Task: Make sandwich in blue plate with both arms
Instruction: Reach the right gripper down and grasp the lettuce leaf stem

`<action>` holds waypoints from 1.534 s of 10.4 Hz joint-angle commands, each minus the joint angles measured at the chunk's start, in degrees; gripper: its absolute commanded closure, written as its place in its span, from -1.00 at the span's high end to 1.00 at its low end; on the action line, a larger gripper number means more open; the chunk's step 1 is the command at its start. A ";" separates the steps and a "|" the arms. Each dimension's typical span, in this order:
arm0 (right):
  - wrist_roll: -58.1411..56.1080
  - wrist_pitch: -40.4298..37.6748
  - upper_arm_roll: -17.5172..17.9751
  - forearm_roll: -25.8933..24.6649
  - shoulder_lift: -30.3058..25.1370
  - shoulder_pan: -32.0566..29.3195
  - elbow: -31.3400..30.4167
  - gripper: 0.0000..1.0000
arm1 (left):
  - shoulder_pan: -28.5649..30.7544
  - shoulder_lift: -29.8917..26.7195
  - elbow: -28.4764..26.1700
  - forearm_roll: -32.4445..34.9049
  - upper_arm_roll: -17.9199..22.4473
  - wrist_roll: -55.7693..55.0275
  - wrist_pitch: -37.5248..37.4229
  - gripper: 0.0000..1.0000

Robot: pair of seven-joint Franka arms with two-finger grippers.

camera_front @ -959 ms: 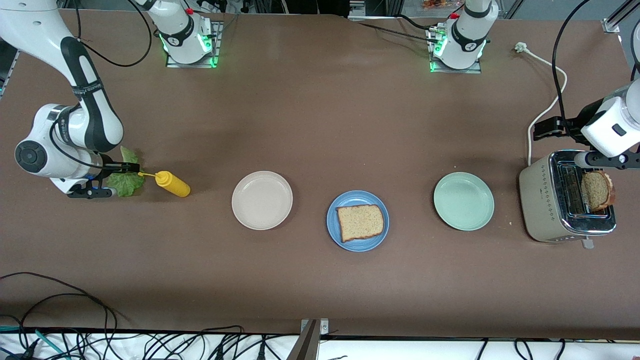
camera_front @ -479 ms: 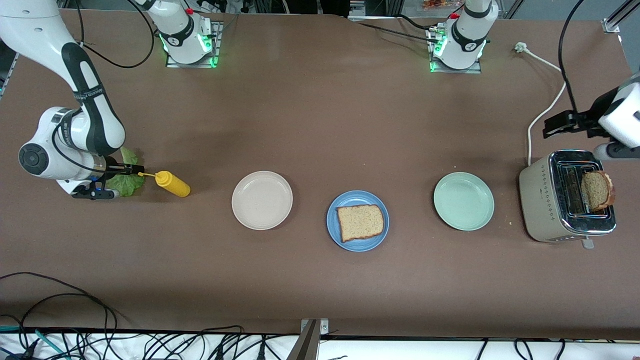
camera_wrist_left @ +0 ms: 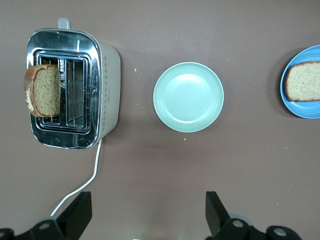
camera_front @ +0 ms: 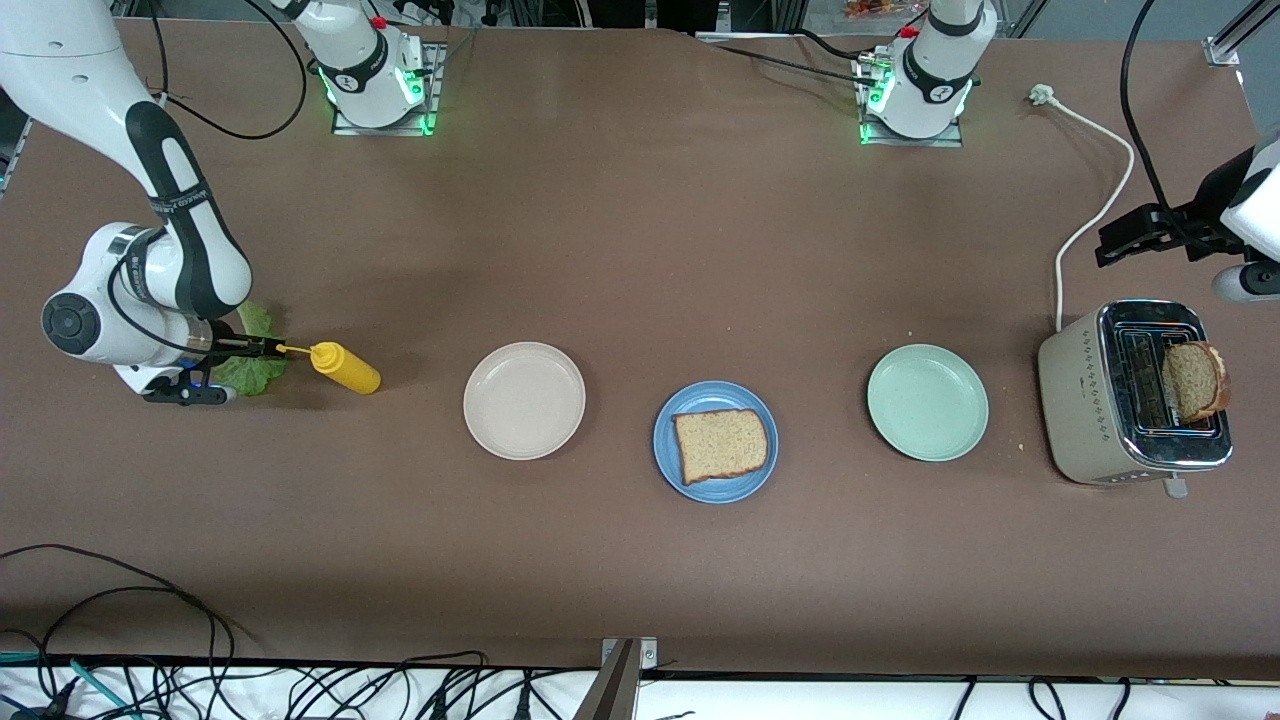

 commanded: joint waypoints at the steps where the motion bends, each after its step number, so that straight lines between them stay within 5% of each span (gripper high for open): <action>1: -1.33 0.09 0.37 0.90 0.42 -0.66 1.38 -1.00 | 0.03 -0.14 0.29 0.80 0.35 -0.77 -0.49 1.00; 7: -2.56 -3.05 0.37 0.81 -0.71 -0.49 5.77 -1.00 | 0.30 -0.14 0.64 0.80 0.44 -0.77 -0.57 1.00; 13: -8.63 -25.90 1.16 0.63 -9.66 -0.31 16.67 -1.00 | 0.30 -0.14 0.64 0.80 0.35 -0.77 -0.57 1.00; 16: -7.84 -33.19 6.24 0.63 -12.84 -0.13 22.36 -1.00 | 0.30 -0.14 0.64 0.80 0.53 -0.77 -0.57 1.00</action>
